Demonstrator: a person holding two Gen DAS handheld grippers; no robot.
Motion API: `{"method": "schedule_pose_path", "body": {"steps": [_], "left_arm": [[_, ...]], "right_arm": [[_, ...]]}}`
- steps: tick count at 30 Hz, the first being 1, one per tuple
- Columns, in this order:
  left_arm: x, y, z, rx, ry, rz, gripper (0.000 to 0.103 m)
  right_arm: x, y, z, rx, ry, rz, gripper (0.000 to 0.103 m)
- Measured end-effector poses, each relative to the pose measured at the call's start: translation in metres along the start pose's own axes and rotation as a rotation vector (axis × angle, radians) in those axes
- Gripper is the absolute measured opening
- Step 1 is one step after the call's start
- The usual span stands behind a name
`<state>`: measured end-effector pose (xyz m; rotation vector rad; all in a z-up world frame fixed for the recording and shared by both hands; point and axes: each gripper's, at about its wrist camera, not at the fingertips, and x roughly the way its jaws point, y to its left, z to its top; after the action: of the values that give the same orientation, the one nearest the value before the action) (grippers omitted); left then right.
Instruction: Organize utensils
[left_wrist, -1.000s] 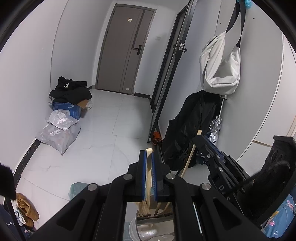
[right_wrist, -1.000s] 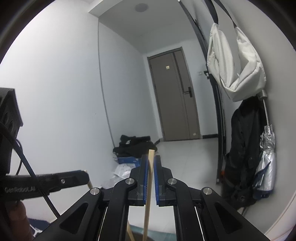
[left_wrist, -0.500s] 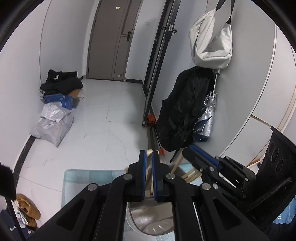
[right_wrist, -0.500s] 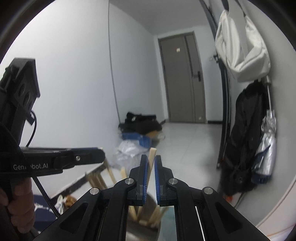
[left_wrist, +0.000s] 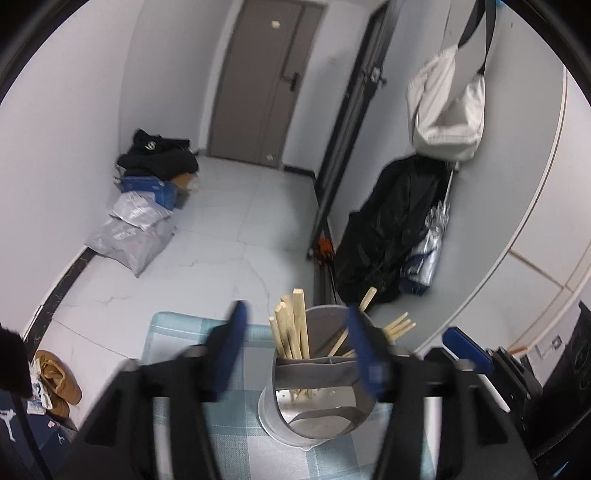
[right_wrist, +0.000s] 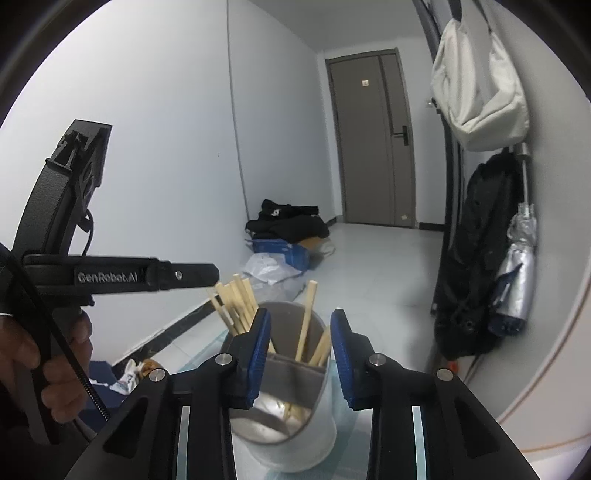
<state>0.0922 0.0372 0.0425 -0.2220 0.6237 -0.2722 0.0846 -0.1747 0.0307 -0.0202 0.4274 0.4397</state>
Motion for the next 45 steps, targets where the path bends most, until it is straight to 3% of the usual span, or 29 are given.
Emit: {"method": "schedule_pose_path", "body": {"steps": [5,10,15,21,33,45], "left_arm": [[-0.028,-0.006,-0.002,0.001,-0.063,0.047,0.070],[-0.049,-0.009,-0.007,-0.008,-0.116,0.081,0.086],[-0.070,-0.012,-0.012,-0.004,-0.174,0.112,0.094],[-0.087,-0.013,-0.023,0.001,-0.230,0.147,0.101],[-0.095,-0.010,-0.054,0.024,-0.269,0.163,0.102],[-0.072,0.000,-0.079,0.027,-0.247,0.204,0.102]], "right_arm": [[-0.032,0.009,0.005,-0.001,-0.039,-0.014,0.044],[-0.061,0.015,0.011,0.011,-0.081,-0.033,0.059],[-0.082,0.022,0.014,0.020,-0.112,-0.048,0.074],[-0.098,0.027,0.009,0.031,-0.140,-0.069,0.083],[-0.109,0.031,-0.009,0.027,-0.128,-0.082,0.087],[-0.097,0.028,-0.034,0.050,-0.064,-0.102,0.089]]}}
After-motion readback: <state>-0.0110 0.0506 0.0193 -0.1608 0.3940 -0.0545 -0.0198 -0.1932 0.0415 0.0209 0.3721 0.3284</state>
